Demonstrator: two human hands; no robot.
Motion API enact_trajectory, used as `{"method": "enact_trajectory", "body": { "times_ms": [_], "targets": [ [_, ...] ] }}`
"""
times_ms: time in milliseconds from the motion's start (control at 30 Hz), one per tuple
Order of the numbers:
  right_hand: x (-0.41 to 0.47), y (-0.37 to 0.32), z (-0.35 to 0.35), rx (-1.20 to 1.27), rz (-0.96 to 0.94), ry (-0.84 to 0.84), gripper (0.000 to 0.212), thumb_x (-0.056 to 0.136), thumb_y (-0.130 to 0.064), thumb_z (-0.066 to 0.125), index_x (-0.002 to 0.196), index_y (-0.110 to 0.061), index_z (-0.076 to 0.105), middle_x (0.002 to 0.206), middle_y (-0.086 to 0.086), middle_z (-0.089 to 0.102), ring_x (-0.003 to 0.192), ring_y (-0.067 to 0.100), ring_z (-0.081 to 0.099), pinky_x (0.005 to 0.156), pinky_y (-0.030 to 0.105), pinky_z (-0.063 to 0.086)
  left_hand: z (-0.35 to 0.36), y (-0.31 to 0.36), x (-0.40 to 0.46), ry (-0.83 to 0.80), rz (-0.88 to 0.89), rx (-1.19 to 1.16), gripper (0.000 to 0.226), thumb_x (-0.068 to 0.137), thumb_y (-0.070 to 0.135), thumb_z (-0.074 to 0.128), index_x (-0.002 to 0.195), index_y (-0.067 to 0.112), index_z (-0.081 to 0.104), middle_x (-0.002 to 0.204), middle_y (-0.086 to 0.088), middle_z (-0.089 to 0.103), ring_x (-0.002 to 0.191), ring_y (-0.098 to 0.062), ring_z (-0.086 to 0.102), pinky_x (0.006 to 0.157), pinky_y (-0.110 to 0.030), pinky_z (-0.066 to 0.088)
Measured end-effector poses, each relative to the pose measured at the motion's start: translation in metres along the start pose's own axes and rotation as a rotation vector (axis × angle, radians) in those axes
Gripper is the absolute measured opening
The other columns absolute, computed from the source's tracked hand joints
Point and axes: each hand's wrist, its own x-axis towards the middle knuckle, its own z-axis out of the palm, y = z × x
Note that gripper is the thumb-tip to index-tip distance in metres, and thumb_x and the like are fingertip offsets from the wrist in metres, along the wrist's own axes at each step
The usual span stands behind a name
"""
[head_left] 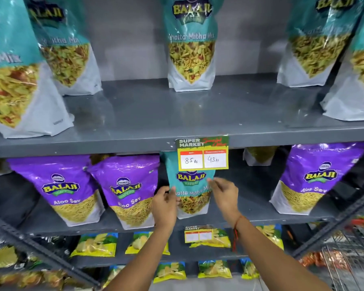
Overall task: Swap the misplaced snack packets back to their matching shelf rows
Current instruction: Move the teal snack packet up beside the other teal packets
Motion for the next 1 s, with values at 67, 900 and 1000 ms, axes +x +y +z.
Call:
{"method": "enact_trajectory", "body": {
  "times_ms": [67, 900, 1000],
  "targets": [
    [-0.001, 0.001, -0.001, -0.018, -0.037, 0.025, 0.018, 0.092, -0.015, 0.067, 0.078, -0.008, 0.075, 0.068, -0.007, 0.068, 0.059, -0.014, 0.061, 0.05, 0.006, 0.039, 0.0, -0.006, 0.001, 0.018, 0.044, 0.043, 0.012, 0.095, 0.026, 0.061, 0.084, 0.026, 0.062, 0.057, 0.003, 0.069, 0.051, -0.012, 0.067, 0.06, -0.047, 0.06],
    [-0.13, -0.121, -0.114, 0.026, -0.415, 0.156, 0.046, 0.083, -0.034, 0.064, 0.062, 0.007, 0.059, 0.057, 0.028, 0.054, 0.057, 0.009, 0.038, 0.051, 0.045, 0.043, -0.093, 0.106, -0.111, 0.012, 0.586, 0.054, 0.031, 0.09, 0.048, 0.053, 0.061, 0.036, 0.05, 0.046, 0.006, 0.047, 0.044, -0.004, 0.039, 0.048, -0.032, 0.037],
    [-0.118, -0.174, -0.12, 0.138, -0.502, 0.216, 0.039, 0.081, -0.03, 0.066, 0.07, 0.007, 0.066, 0.063, 0.029, 0.063, 0.062, 0.007, 0.046, 0.054, 0.049, 0.049, -0.105, 0.158, -0.098, 0.111, 0.671, -0.014, 0.026, 0.088, 0.044, 0.055, 0.064, 0.035, 0.056, 0.046, 0.011, 0.049, 0.046, 0.0, 0.041, 0.048, -0.017, 0.031]
  ]
}}
